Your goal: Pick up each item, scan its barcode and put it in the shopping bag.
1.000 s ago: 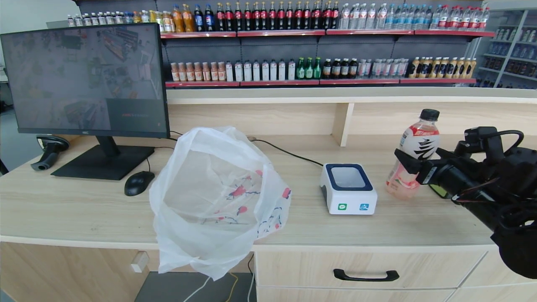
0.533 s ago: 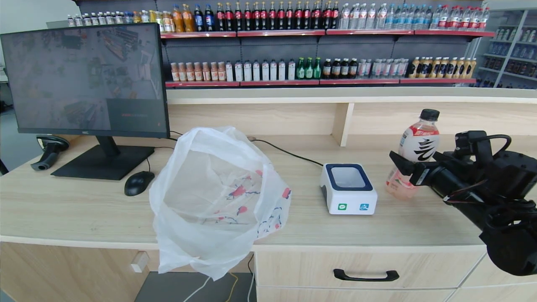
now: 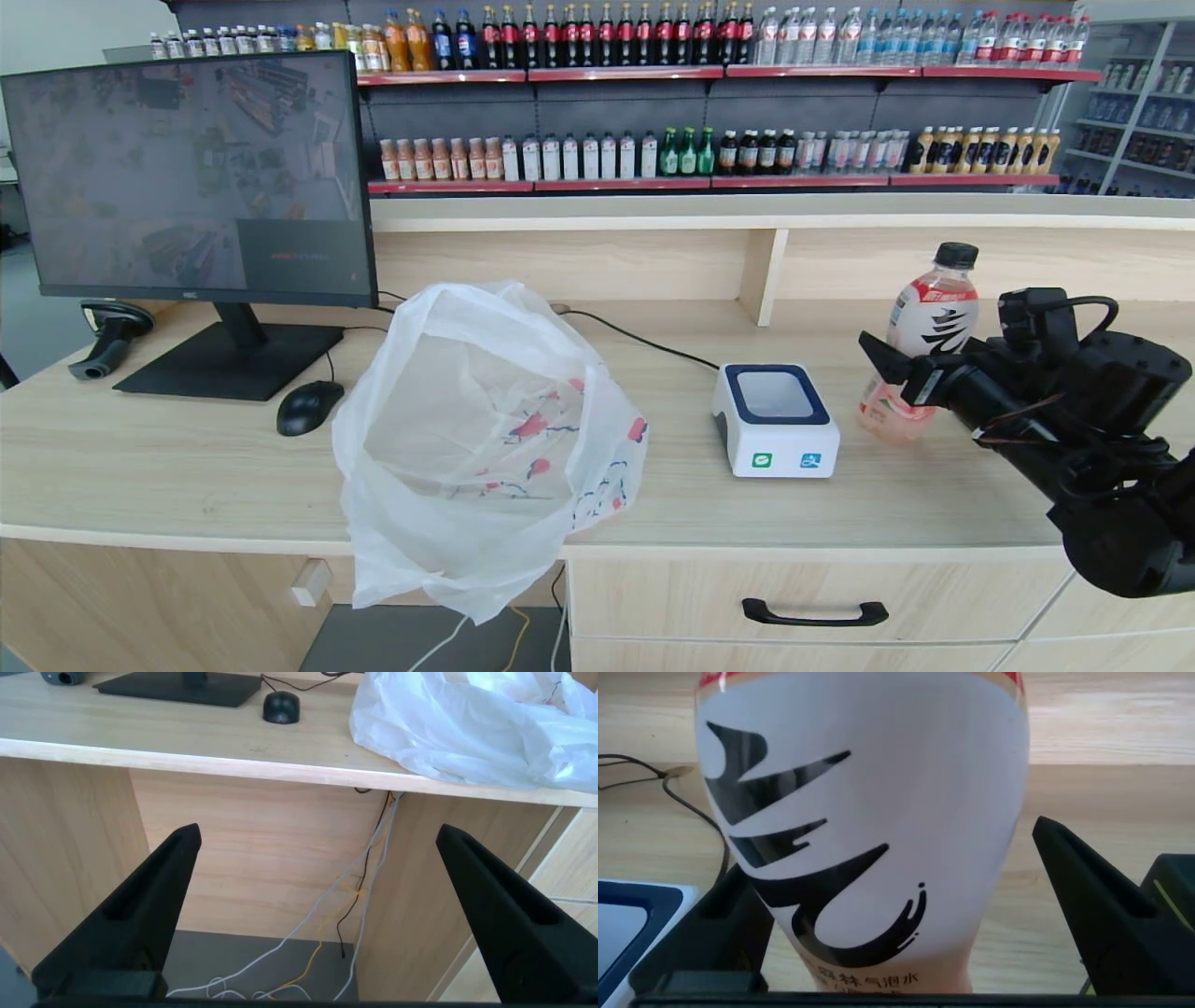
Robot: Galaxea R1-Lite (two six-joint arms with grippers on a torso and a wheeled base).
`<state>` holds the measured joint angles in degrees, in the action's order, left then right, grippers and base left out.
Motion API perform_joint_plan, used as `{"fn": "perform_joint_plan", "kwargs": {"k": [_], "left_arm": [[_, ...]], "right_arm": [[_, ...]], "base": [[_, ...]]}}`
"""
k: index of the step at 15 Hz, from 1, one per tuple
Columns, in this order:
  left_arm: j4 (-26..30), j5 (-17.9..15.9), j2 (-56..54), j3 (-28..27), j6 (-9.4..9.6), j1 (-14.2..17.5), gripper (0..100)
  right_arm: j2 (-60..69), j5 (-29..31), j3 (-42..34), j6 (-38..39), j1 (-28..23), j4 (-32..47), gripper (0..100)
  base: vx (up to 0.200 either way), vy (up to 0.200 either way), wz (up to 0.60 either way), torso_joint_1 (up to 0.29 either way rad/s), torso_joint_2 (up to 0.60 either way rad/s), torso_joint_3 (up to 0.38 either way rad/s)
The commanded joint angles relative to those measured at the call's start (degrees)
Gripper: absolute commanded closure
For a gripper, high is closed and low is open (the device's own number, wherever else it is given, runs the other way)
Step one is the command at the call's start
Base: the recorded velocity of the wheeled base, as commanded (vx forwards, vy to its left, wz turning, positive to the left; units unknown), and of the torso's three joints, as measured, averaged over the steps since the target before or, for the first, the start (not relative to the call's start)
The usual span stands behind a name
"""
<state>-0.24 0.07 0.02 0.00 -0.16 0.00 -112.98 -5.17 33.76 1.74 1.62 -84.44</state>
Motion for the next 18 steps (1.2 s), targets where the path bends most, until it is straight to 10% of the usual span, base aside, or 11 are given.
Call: {"fn": "perform_joint_plan", "kwargs": {"k": [1,4,5,18], "left_arm": [[-0.02,0.01,-0.02,0.00,-0.02,0.00,0],[-0.02,0.01,-0.02,0.00,-0.02,0.00,0],[-0.20,0.01,-0.02,0.00,-0.02,0.00,0],[-0.02,0.01,-0.02,0.00,-0.02,0.00,0]], "right_arm": [[-0.04,-0.02,0.08,0.01,0.05,-0.02,0],[-0.04,-0.02,-0.36,-0.07,0.05,-1.16,0],[-0.04,-0.02,-0.18,0.01,0.05,-1.34,100],[1.71,-0.19,-0.18,0.01,-0.04,-5.12,100]], "base": [[0.000,0.000,0.00,0.000,0.00,0.000],[0.000,0.000,0.00,0.000,0.00,0.000],[0.000,0.000,0.00,0.000,0.00,0.000],[0.000,0.000,0.00,0.000,0.00,0.000]]}}
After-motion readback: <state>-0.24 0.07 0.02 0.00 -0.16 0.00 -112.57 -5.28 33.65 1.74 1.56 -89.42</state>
